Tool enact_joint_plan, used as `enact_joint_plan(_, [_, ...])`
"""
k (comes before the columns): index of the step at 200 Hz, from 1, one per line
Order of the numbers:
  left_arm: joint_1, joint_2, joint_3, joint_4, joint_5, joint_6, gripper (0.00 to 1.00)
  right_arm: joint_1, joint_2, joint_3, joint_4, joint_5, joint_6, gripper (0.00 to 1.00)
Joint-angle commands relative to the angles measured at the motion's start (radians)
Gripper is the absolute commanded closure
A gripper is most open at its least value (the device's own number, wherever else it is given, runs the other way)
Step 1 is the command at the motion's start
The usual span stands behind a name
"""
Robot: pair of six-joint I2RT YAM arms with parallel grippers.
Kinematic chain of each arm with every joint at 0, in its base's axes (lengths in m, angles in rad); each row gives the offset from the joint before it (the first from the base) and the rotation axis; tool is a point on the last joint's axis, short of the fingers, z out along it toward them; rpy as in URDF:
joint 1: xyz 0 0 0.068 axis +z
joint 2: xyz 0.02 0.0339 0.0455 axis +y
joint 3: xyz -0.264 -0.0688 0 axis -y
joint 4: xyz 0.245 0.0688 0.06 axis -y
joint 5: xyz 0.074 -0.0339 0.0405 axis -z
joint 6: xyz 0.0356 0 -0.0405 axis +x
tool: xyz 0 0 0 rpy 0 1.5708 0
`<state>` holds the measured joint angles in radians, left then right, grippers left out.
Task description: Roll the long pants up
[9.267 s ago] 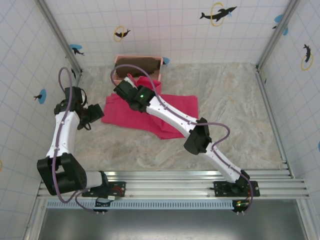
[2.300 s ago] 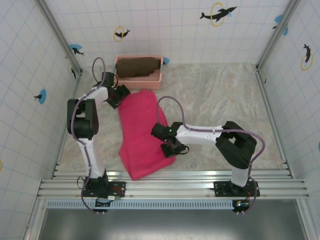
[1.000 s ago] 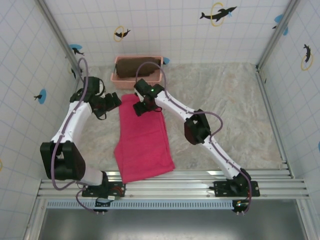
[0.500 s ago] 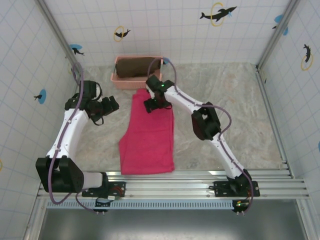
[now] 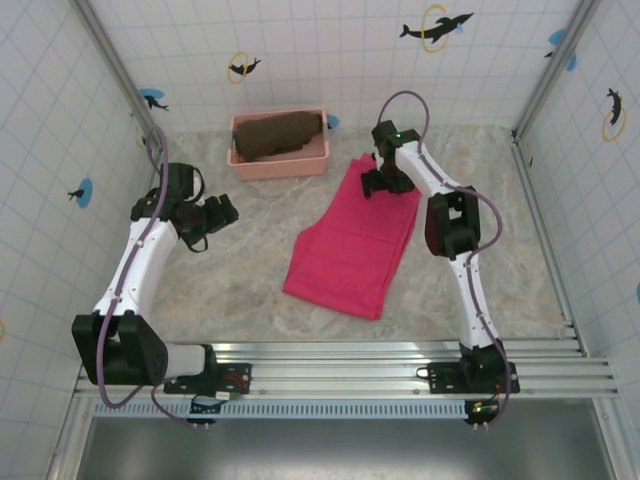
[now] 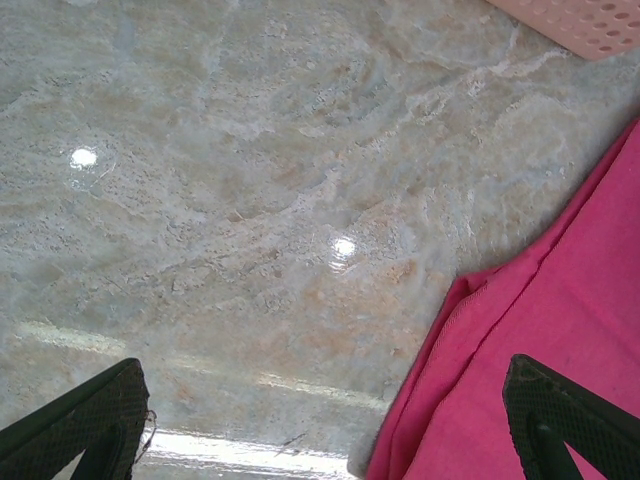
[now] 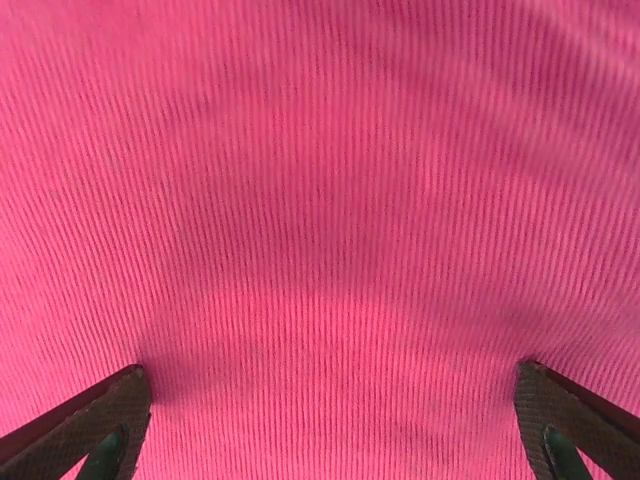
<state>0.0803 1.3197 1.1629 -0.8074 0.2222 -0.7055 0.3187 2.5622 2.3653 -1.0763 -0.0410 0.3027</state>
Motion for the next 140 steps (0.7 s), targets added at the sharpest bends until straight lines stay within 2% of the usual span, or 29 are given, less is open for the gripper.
enact_joint_plan(1, [0.003,-0.002,0.023,-0.040,-0.009,0.026,0.07,0.025,0.078,0.128,-0.054,-0.023,-0.035,0.03])
enact_joint_plan(30, [0.004,0.004,0.034,-0.053,-0.013,0.034,0.07,0.031,0.101,0.202,-0.050,-0.073,-0.020,0.03])
enact_joint_plan(46, [0.004,0.008,0.025,-0.045,-0.011,0.035,0.06,0.051,0.047,0.184,-0.033,-0.061,-0.028,0.02])
enact_joint_plan(73, [0.004,0.005,-0.009,-0.020,0.002,0.028,0.06,0.069,-0.044,0.124,0.104,-0.060,0.010,0.00])
enact_joint_plan(108, [0.002,-0.022,-0.039,-0.026,0.010,0.025,0.06,0.057,0.078,0.346,0.109,-0.067,0.095,0.01])
enact_joint_plan(140, [-0.005,-0.077,-0.069,-0.016,0.015,-0.001,0.06,0.072,0.121,0.350,0.257,-0.084,0.150,0.01])
